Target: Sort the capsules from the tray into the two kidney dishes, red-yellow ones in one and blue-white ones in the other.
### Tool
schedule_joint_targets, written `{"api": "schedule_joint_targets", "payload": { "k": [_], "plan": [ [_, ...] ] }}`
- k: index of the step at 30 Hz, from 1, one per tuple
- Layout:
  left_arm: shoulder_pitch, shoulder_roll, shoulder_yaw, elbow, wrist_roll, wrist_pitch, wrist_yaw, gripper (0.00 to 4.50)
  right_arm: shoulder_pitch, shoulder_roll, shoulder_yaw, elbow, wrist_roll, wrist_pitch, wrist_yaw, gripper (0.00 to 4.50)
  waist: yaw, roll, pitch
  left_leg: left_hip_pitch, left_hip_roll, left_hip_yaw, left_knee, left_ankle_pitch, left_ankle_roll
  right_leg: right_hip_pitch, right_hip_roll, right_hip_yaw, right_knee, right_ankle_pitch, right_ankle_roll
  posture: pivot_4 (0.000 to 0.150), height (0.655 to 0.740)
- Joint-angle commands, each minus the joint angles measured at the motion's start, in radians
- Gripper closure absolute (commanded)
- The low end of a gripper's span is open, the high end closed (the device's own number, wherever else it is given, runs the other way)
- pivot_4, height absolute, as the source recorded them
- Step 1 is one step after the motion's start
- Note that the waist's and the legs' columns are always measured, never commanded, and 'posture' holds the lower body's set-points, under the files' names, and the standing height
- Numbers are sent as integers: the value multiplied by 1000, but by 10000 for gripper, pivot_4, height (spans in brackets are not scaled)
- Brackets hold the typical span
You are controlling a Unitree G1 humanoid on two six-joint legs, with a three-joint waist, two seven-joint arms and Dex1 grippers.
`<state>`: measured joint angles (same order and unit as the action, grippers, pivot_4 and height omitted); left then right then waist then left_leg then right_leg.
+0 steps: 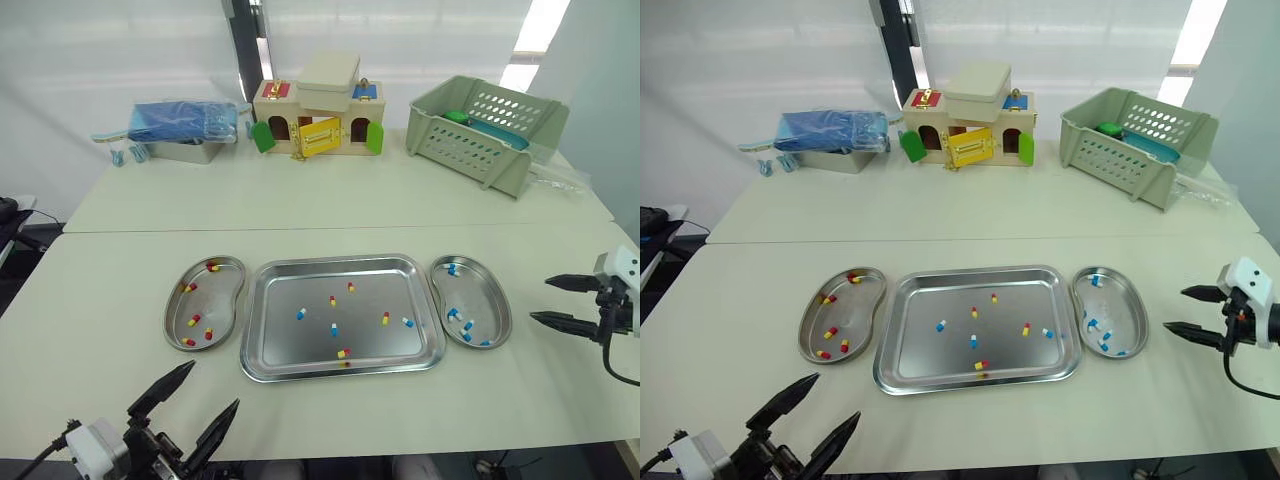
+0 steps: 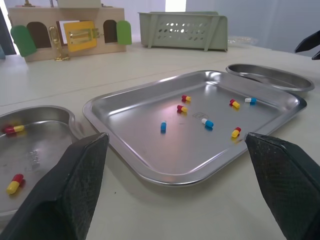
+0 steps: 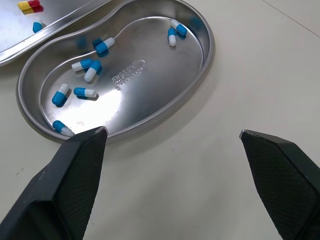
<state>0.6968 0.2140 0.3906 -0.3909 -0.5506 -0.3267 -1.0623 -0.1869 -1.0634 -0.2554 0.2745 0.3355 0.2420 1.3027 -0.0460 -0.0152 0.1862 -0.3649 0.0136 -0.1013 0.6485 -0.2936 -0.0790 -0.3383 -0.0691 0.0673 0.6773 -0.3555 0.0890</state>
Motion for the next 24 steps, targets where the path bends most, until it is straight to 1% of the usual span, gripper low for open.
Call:
{"api": "schedule_joint_targets", "payload": {
  "k": [1,8,12,15,18,20,22,24],
  "plan": [
    [36,-33,-39,-36,21,-65,35,0,-7,-12,-26,-49,24,9,0,179,0,0,0,0,0,0,0,0,0,0,0,0,0,0,0,1500,7400],
    [80,-92,-91,-19,65,-145,120,0,-22,-4,11,-178,36,47,15,179,1,-1,0,0,0,0,0,0,0,0,0,0,-1,0,0,1500,7400],
    [111,-112,-133,-21,83,-169,160,0,-51,22,68,-378,96,152,-4,179,0,-1,1,0,0,0,0,0,0,1,0,0,-2,0,0,1500,7400],
    [114,-113,-154,-13,93,-184,188,0,-141,94,164,-519,122,234,-65,179,-4,-2,1,0,0,0,0,0,0,1,0,0,-2,0,0,1500,7400],
    [106,-108,-171,-5,101,-192,214,0,-262,195,281,-585,138,333,-121,179,-5,-3,1,0,0,-1,0,0,0,1,0,0,-2,0,1,1500,7400],
    [99,-105,-180,-2,107,-195,230,0,-349,276,378,-597,120,386,-156,179,-5,-3,2,-1,0,-1,0,0,0,0,0,0,-3,0,1,1500,7400],
    [98,-104,-193,-3,107,-191,248,0,-448,383,523,-562,42,409,-192,179,-8,-3,2,-1,0,-2,-1,0,0,0,0,-1,-4,0,1,1500,7400],
    [99,-103,-202,-7,103,-188,267,0,-511,453,599,-522,-2,426,-219,179,-9,-3,2,-1,0,-4,-1,0,0,-1,0,-2,-3,0,1,1500,7400]
  ]
}}
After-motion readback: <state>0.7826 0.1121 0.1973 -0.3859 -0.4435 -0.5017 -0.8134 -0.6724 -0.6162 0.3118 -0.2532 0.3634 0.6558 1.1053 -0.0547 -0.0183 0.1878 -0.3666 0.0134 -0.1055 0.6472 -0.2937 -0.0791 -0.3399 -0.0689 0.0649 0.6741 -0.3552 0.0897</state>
